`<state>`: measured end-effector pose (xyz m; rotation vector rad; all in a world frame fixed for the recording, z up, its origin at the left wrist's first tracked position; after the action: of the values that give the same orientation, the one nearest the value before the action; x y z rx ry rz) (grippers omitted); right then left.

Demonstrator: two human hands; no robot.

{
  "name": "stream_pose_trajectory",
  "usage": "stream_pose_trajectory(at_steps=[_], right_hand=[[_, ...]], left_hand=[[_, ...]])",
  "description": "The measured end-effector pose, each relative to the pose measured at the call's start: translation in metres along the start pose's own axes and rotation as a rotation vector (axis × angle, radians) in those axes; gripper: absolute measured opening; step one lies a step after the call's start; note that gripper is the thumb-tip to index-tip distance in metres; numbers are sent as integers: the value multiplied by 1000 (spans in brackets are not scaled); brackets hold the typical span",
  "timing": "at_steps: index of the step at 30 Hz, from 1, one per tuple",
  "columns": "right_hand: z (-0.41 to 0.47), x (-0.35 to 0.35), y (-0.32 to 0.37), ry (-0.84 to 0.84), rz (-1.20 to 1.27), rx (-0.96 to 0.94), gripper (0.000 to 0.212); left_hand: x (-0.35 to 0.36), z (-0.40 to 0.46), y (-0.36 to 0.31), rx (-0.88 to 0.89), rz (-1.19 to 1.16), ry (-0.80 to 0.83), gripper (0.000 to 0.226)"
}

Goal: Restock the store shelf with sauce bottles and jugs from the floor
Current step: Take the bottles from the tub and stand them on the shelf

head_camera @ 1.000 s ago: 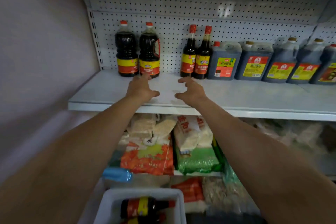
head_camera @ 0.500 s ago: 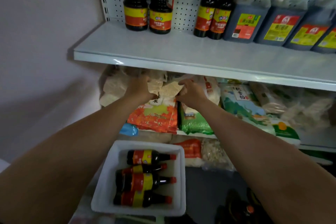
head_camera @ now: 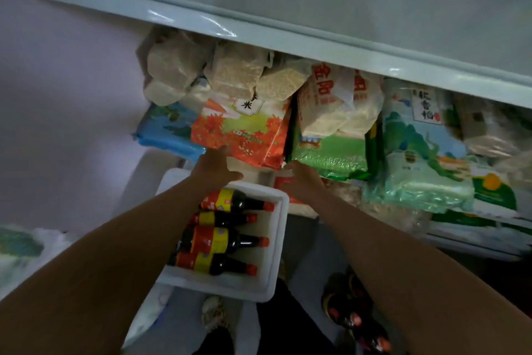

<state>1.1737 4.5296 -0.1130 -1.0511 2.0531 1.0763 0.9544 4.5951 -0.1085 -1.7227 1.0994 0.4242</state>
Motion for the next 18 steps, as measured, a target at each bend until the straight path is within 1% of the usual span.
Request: stream_pose_trajectory(at_steps=[2, 7, 10, 11, 12, 13, 14, 16, 18], right_hand=[[10, 14, -17, 59, -36, 1, 36], [32, 59, -59, 200, -3, 78, 53], [44, 90, -83, 291, -2, 136, 58], [46, 98, -88, 327, -7, 144, 55], [49, 107, -94, 353, 6, 147, 45], [50, 114, -100, 373, 9, 166, 29], [49, 121, -104, 390, 30, 181, 19], [48, 140, -113, 424, 76, 260, 38], [46, 155, -118, 456, 113, 327, 43]], left_hand=[[27, 6, 11, -35, 16, 44, 70], [91, 11, 30, -128, 37, 152, 66], [129, 16, 42, -194, -32, 219, 65], [141, 17, 46, -214, -43, 243, 64], [154, 19, 50, -228, -54, 270, 63], [165, 20, 54, -246, -48, 303, 61], [177, 20, 59, -250, -36, 328, 59], [200, 21, 71, -260, 24, 360, 58], [218, 21, 83, -271, 80, 376, 57]])
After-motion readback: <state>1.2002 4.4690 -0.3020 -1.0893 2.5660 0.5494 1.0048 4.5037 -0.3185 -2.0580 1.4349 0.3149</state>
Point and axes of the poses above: each hand's wrist, its own z-axis towards the middle knuckle, its own x-axis out of the palm, y = z × x, the point moved 2 cm from there along z, towards the middle knuckle, and after that the axes turned 7 degrees about -z, right-handed, at the moved point
